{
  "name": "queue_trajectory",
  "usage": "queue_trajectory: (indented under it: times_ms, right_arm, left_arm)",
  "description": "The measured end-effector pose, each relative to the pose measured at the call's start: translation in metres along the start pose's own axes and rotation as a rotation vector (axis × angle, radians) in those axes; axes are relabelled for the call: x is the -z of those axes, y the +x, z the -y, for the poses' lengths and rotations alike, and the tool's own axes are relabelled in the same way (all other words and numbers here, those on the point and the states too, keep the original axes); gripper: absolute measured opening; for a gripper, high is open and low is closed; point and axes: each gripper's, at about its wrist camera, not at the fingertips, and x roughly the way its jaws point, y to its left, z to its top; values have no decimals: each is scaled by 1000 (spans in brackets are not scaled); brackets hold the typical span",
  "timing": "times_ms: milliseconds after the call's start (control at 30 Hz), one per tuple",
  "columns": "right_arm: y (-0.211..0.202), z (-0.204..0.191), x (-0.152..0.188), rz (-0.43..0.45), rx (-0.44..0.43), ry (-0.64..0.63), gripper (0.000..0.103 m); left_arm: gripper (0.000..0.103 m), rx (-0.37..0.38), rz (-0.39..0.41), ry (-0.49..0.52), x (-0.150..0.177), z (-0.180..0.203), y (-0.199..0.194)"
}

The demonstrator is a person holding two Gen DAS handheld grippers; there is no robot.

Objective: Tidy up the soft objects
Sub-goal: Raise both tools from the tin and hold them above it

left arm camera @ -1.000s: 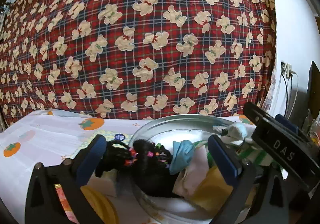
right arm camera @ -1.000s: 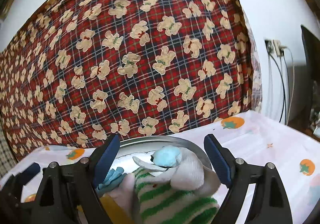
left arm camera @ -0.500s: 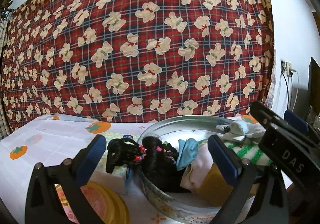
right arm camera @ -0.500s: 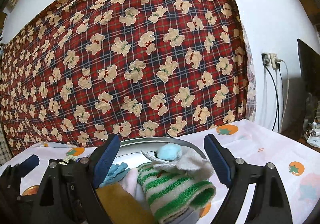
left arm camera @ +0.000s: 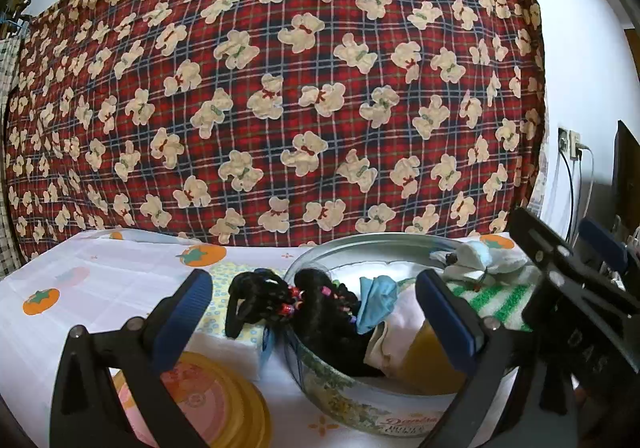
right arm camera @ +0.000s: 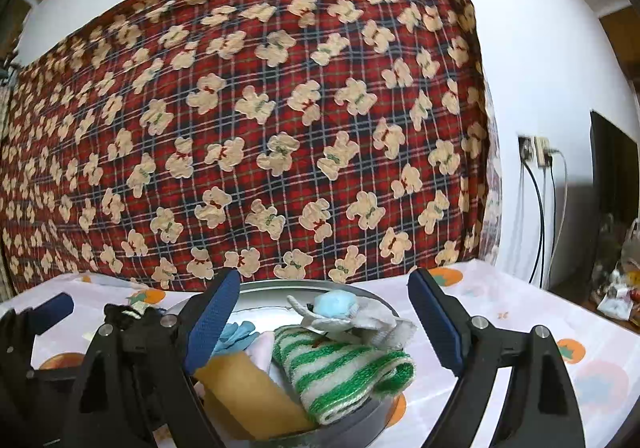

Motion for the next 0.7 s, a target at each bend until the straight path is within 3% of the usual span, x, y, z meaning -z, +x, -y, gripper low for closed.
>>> queue_trajectory:
  times_ms: [333,467,600,700]
  right_arm:
    - [-22,3,-2,90,28,14,96]
    - [-21,3,-2,81,30,12,96]
    - [-18,5,-2,70,30,24,96]
    - [-17,7,-1,61,30,30,96]
  left_arm:
    - [103,-9,17,-7,0,-4,-8]
    - [103,-26,33,0,0,-3,-11]
    - [103,40,25,-9,0,-3,-9]
    - [103,38,19,-10,0,-2,-9]
